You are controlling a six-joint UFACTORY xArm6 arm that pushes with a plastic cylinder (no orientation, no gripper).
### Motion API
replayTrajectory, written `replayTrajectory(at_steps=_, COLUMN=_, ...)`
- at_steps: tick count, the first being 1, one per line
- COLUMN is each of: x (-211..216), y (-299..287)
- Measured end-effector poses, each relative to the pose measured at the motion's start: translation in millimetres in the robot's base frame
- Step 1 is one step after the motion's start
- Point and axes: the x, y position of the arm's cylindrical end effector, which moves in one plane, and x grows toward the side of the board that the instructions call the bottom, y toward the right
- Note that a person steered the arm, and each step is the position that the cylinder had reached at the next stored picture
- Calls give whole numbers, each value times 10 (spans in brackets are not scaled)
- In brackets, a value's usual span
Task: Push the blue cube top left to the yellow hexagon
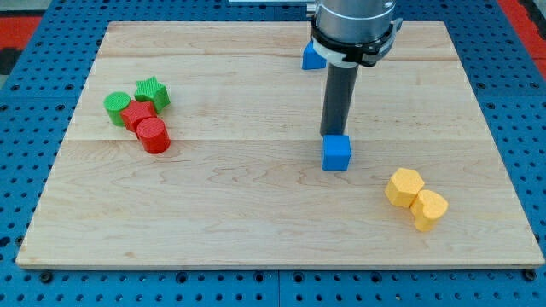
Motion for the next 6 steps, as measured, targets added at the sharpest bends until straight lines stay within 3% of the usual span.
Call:
replayTrajectory(at_steps=1, x=30, y=-291)
replayTrajectory(at_steps=3, x=270, y=519)
replayTrajectory(at_steps=4, x=424, y=524)
replayTrajectory(at_steps=5, x=180, y=616)
replayTrajectory(at_steps=6, x=-471, y=723)
